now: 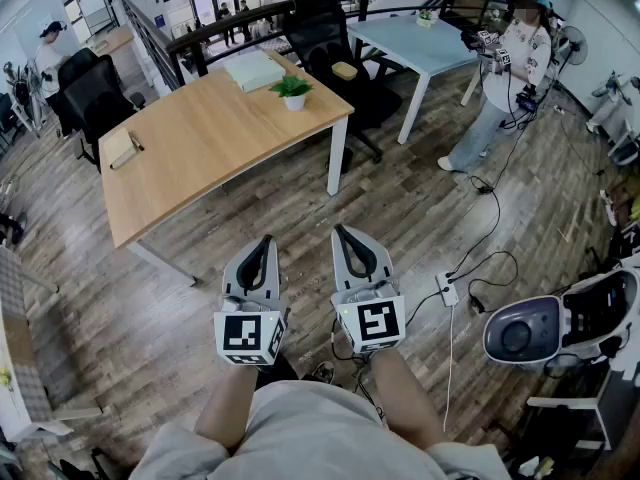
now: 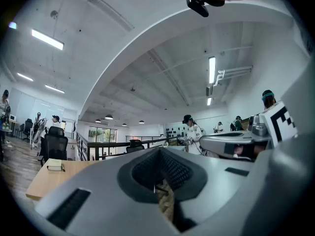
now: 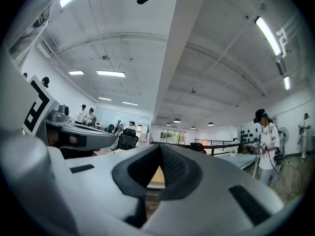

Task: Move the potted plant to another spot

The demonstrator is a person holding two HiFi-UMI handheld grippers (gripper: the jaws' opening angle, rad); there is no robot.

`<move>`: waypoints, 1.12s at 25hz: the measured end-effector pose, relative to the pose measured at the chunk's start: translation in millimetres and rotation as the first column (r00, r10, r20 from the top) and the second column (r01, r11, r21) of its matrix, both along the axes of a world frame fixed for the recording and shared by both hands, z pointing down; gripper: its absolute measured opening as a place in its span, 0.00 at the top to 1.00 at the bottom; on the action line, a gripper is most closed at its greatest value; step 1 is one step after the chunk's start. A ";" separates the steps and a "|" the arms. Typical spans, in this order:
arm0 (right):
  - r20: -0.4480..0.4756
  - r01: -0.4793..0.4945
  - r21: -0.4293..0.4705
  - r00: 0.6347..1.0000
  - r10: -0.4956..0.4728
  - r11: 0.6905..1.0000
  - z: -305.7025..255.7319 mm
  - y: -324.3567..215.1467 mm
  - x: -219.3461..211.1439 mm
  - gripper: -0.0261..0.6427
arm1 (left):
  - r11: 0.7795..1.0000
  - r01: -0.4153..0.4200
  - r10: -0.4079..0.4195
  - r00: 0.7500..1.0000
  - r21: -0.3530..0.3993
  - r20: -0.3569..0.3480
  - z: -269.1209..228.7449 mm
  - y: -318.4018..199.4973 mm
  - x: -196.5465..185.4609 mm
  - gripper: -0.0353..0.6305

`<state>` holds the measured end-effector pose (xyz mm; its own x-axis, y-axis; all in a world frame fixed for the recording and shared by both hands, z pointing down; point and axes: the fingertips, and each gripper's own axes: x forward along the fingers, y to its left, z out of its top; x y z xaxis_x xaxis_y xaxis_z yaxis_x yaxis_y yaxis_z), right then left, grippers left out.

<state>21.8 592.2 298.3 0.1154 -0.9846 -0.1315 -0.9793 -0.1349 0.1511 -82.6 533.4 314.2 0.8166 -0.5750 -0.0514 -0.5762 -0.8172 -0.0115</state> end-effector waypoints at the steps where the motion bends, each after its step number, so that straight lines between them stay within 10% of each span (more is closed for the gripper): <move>1: 0.006 0.011 -0.004 1.000 -0.011 1.000 0.8 -2.9 -3.0 0.96 | 1.000 0.002 -0.002 1.000 -0.003 0.001 1.0 -2.2 -1.3 0.93; 17: 0.040 0.010 -0.152 0.999 -0.004 0.988 57.7 -40.3 -33.2 0.95 | 0.987 -0.098 0.109 0.991 -0.131 0.080 60.7 -45.9 -23.2 0.93; 28: 0.052 -0.030 -0.239 0.998 0.044 0.971 85.1 -116.3 -55.1 0.76 | 0.975 -0.169 0.180 0.981 -0.146 0.069 74.5 -133.9 -49.5 0.93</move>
<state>-33.3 476.0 383.4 0.1526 -0.9817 0.1137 -0.9821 -0.1378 0.1281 -132.1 399.5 388.7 0.9030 -0.4202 0.0899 -0.4265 -0.9019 0.0685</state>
